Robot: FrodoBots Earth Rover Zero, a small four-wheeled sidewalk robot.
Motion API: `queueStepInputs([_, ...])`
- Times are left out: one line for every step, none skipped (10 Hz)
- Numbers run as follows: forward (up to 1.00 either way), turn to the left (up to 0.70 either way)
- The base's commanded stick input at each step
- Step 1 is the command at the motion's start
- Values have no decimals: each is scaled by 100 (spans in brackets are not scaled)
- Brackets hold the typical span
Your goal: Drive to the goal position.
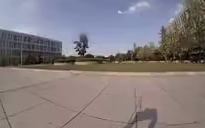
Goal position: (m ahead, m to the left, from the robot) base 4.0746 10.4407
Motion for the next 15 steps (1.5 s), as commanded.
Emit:
queueStepInputs([70, 0])
queueStepInputs([70, 0])
queueStepInputs([70, 1])
queueStepInputs([70, 3])
queueStepInputs([70, 5])
queueStepInputs([70, 7])
queueStepInputs([70, 9])
queueStepInputs([70, 11])
queueStepInputs([70, 14])
queueStepInputs([70, 35])
queueStepInputs([70, 35])
queueStepInputs([70, 35])
queueStepInputs([70, 35])
queueStepInputs([70, 35])
queueStepInputs([70, 35])
